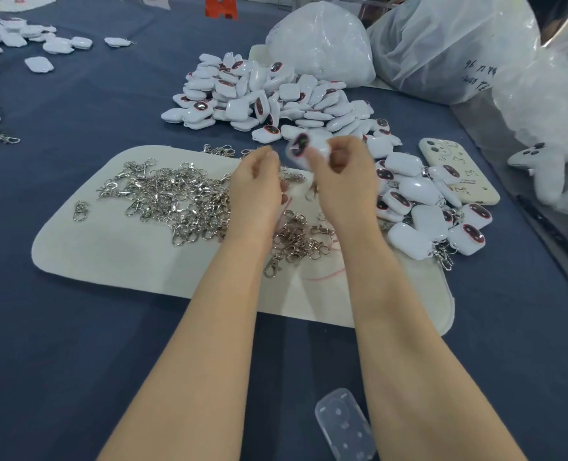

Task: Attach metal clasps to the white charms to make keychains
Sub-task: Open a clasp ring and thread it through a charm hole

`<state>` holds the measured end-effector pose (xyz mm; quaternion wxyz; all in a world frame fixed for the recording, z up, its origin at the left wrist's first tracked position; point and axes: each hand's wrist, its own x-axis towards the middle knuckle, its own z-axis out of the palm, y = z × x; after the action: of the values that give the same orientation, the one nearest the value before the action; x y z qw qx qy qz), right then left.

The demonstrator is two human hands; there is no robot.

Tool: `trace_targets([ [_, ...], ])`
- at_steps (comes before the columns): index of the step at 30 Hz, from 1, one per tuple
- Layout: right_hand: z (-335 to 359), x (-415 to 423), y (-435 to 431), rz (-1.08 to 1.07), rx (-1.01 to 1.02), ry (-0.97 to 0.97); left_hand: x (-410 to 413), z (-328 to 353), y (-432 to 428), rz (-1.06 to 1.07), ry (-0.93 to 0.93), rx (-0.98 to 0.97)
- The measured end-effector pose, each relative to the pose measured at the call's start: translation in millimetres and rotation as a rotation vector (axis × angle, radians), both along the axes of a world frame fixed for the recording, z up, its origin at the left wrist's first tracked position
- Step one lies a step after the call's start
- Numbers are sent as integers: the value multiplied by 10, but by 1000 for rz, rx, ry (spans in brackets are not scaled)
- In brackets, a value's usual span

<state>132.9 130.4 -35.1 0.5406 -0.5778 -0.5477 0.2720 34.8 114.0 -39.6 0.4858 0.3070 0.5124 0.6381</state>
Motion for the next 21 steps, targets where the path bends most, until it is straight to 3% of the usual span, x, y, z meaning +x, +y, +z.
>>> trace_targets([
  [4, 43, 320, 43, -552, 90, -107, -45, -60, -11, 100, 66, -68],
  [6, 32, 414, 35, -695, 54, -188, -64, -58, 9, 127, 51, -65],
  [8, 36, 347, -21, -724, 166, -248, -55, -49, 23, 159, 10, -45],
  [11, 23, 95, -47, -499, 348, -303, -31, -41, 15, 212, -51, -23],
  [13, 17, -96, 39, -194, 191, -295, -11, -19, 47, 248, -77, -25],
  [15, -7, -274, 219, 37, -48, -409, 1, 58, 128, 279, -106, -25],
  [18, -14, -502, 503, 195, -240, -545, -41, 241, 313, 294, -116, 5],
  [21, 11, -657, 728, 224, -252, -560, -154, 342, 516, 321, -138, 35],
])
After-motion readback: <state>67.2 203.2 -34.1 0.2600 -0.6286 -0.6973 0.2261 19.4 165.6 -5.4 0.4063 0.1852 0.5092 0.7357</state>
